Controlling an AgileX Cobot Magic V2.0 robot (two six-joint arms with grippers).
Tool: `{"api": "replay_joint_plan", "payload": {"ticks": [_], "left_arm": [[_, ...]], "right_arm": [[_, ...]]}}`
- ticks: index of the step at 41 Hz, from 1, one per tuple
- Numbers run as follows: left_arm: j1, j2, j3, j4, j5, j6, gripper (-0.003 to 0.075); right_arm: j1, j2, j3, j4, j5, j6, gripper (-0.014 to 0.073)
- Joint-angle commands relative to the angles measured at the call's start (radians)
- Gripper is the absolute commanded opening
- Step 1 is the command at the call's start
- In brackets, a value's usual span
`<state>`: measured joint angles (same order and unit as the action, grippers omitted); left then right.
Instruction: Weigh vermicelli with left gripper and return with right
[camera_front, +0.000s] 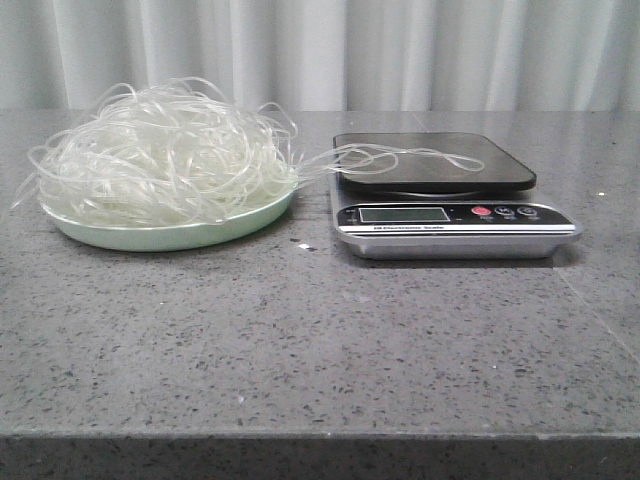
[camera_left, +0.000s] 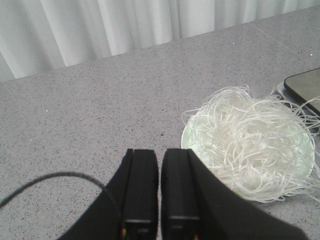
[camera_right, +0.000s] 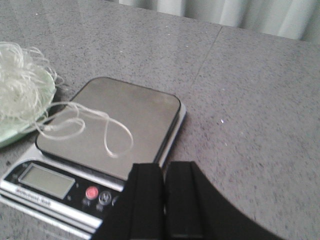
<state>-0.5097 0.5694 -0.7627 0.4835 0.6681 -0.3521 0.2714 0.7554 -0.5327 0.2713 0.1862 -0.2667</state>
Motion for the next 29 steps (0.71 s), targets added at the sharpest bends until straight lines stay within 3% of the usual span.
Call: {"api": "replay_joint_plan", "payload": {"ticks": [1, 12, 29], "left_arm": [[0.000, 0.001, -0.024, 0.023, -0.078, -0.012, 0.0144], [0.000, 0.001, -0.024, 0.023, -0.096, -0.012, 0.0144], [0.000, 0.001, -0.024, 0.061, -0.094, -0.012, 0.0144]], "right_arm": [[-0.007, -0.085, 0.071, 0.003, -0.132, -0.007, 0.0152], [-0.007, -0.190, 0.253, 0.003, -0.205, -0.007, 0.0152], [-0.007, -0.190, 0.266, 0.003, -0.211, -0.007, 0.0150]]}}
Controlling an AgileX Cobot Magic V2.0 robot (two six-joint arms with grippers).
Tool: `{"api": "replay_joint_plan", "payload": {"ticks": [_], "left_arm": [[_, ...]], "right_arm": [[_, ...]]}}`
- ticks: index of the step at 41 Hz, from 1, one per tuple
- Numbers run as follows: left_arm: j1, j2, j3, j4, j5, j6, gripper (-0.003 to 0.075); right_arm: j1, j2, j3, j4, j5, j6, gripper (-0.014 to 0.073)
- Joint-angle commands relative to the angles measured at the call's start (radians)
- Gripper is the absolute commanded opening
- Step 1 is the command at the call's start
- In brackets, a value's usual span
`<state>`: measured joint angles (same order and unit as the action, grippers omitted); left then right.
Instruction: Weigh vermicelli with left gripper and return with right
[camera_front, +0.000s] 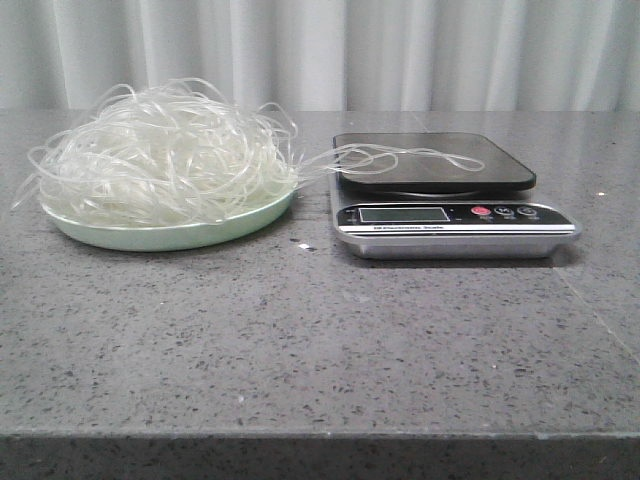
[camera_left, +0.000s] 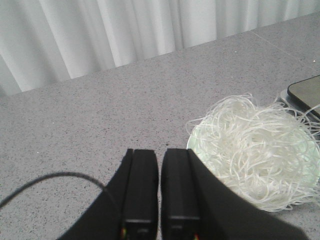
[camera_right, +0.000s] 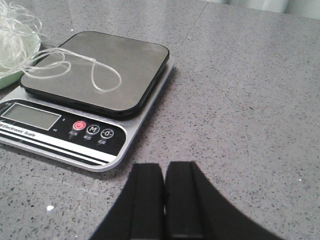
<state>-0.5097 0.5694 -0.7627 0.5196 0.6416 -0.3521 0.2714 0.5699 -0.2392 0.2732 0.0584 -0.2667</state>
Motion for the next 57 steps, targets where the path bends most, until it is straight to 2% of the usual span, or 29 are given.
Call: {"api": "replay_joint_plan", "payload": {"ticks": [1, 34, 37, 44, 50, 57], "left_arm": [[0.000, 0.001, -0.024, 0.024, -0.067, -0.012, 0.0144], [0.000, 0.001, -0.022, 0.020, -0.068, -0.012, 0.0144], [0.004, 0.001, -0.022, -0.031, -0.068, 0.016, 0.0144], [0.107, 0.001, -0.014, -0.297, -0.078, 0.233, 0.0144], [0.254, -0.015, 0.046, -0.444, -0.213, 0.401, 0.0144], [0.349, -0.119, 0.216, -0.489, -0.417, 0.418, 0.0144]], "right_arm": [[-0.007, -0.005, -0.027, 0.001, -0.084, -0.007, 0.0150], [-0.007, -0.005, -0.027, 0.001, -0.083, -0.007, 0.0150], [-0.007, -0.005, -0.027, 0.001, -0.083, -0.007, 0.0150], [-0.007, -0.005, -0.027, 0.001, -0.083, -0.007, 0.0150], [-0.007, -0.005, -0.027, 0.001, -0.083, -0.007, 0.0150], [-0.007, -0.005, -0.027, 0.001, -0.083, -0.007, 0.0150]]}}
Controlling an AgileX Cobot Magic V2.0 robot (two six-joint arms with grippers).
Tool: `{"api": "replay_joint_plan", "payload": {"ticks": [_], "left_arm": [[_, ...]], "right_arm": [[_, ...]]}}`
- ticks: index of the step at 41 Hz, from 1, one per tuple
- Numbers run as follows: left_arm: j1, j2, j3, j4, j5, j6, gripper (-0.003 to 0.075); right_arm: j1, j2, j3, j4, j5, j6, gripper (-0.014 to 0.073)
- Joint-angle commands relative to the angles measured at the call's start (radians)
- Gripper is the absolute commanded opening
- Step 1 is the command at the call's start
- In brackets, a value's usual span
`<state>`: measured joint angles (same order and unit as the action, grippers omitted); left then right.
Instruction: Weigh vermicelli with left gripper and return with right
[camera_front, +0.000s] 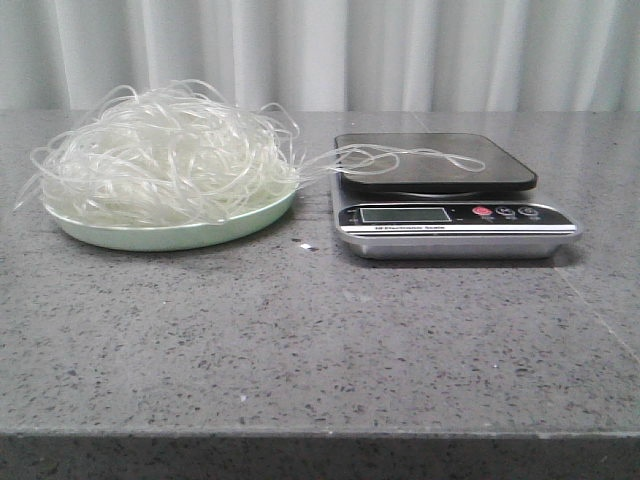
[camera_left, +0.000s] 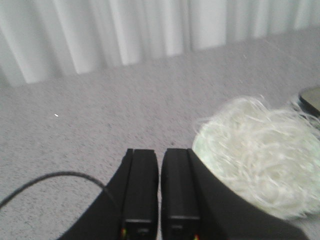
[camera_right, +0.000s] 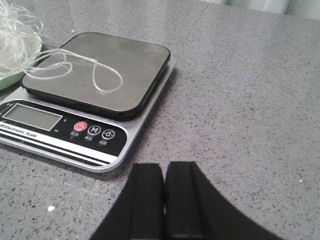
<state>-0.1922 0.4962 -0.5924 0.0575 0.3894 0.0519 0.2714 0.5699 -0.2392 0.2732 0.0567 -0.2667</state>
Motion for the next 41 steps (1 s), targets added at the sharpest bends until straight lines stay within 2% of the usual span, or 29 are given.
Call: {"api": "replay_joint_plan", "payload": {"ticks": [1, 9, 20, 22, 24, 41], "left_arm": [[0.043, -0.063, 0.070, -0.027, -0.192, 0.014, 0.0144], [0.130, -0.249, 0.315, -0.058, -0.321, 0.014, 0.0144], [0.208, -0.523, 0.570, -0.117, -0.336, 0.014, 0.0144], [0.214, -0.521, 0.605, -0.118, -0.380, 0.014, 0.0144], [0.219, -0.519, 0.601, -0.118, -0.335, 0.017, 0.0144], [0.219, -0.521, 0.604, -0.113, -0.320, 0.053, 0.0144]], "right_arm": [[-0.007, -0.005, -0.027, 0.001, -0.081, -0.007, 0.0150], [-0.007, -0.005, -0.027, 0.001, -0.081, -0.007, 0.0150], [-0.007, -0.005, -0.027, 0.001, -0.081, -0.007, 0.0150], [-0.007, -0.004, -0.027, 0.001, -0.082, -0.007, 0.0150], [-0.007, -0.004, -0.027, 0.001, -0.079, -0.007, 0.0150], [-0.007, -0.004, -0.027, 0.001, -0.071, -0.007, 0.0150]]}}
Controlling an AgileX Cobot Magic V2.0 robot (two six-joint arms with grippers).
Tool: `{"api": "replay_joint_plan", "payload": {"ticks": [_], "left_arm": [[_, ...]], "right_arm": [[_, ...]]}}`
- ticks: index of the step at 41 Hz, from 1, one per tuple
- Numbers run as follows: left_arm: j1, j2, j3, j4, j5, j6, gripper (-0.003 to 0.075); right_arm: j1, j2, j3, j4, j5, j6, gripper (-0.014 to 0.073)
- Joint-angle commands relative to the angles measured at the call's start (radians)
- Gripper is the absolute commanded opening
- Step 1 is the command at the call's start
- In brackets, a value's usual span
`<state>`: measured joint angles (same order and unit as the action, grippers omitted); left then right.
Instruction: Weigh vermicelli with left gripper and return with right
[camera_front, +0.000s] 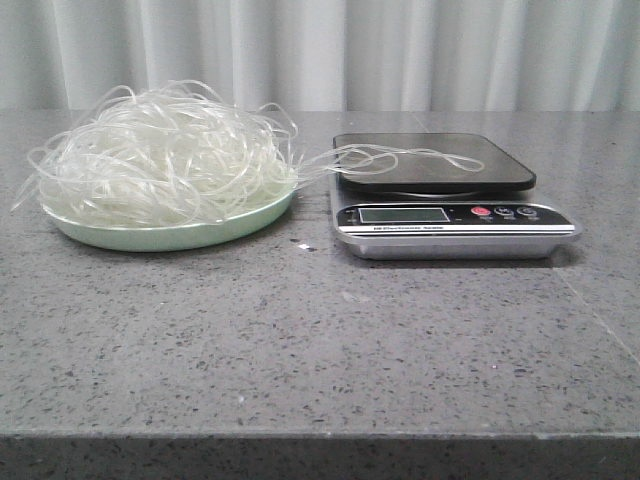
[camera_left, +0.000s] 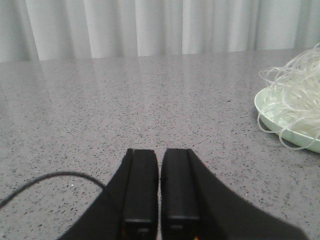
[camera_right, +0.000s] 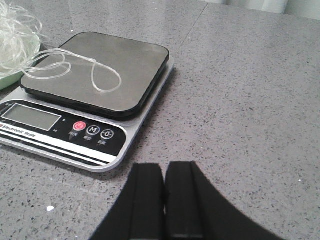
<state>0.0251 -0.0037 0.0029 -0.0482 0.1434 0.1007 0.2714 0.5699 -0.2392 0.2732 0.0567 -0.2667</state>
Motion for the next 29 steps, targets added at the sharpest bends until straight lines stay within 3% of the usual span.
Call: {"api": "replay_joint_plan", "payload": {"ticks": [1, 29], "left_arm": [[0.002, -0.022, 0.008, -0.008, -0.074, 0.005, 0.0144], [0.002, -0.020, 0.008, -0.008, -0.072, 0.005, 0.0144]], "right_arm": [[-0.007, -0.004, -0.027, 0.001, -0.071, -0.007, 0.0150], [-0.007, -0.004, -0.027, 0.001, -0.063, -0.007, 0.0150]]}}
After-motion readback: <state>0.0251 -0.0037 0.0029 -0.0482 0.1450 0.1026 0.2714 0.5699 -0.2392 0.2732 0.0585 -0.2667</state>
